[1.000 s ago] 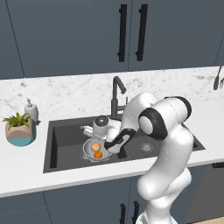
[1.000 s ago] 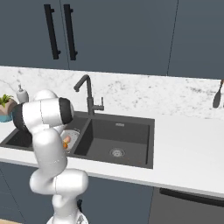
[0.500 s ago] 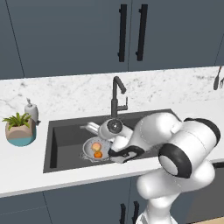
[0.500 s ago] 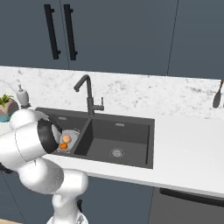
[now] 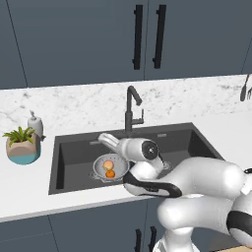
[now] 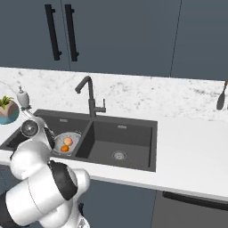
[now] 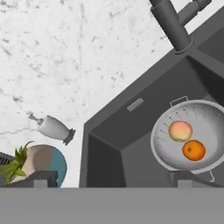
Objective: Put the colander in the sink, put the tangerine, peach in the colander, and turn on the sink faucet and pour water over the colander.
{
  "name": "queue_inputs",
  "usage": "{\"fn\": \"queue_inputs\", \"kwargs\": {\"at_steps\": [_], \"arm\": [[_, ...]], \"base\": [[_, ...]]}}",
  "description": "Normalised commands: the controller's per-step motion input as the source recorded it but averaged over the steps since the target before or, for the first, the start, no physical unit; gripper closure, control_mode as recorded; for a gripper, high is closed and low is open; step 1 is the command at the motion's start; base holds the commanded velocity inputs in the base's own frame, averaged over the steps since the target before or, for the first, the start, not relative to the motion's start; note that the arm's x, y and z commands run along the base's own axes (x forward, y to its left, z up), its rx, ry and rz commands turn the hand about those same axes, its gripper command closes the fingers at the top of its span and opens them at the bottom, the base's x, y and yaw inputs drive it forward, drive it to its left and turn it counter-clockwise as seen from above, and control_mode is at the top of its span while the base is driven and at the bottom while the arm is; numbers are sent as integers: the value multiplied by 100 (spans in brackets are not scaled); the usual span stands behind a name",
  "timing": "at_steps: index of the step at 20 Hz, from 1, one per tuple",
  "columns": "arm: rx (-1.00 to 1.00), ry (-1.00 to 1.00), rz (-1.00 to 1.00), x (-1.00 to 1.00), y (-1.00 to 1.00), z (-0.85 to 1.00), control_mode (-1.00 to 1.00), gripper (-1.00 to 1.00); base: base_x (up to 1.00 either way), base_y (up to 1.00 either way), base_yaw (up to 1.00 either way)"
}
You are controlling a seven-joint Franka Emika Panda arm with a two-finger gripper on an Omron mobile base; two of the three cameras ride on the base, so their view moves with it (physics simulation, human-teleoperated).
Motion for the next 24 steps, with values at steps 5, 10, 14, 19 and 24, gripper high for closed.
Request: {"fn": "queue_inputs", "kwargs": {"at_steps": [5, 10, 14, 19, 24], "arm": [[15, -8, 14, -28, 6, 100, -100, -100], [12, -8, 12, -20, 4, 100, -100, -100], [6, -3, 9, -26, 0, 100, -100, -100], [0, 0, 4, -46, -1, 71, -100, -100], [0, 0, 0, -68, -16, 42, -100, -100]], "base": [[0, 0, 0], [0, 0, 0], [0, 0, 0], [0, 0, 0], [0, 0, 0]]}}
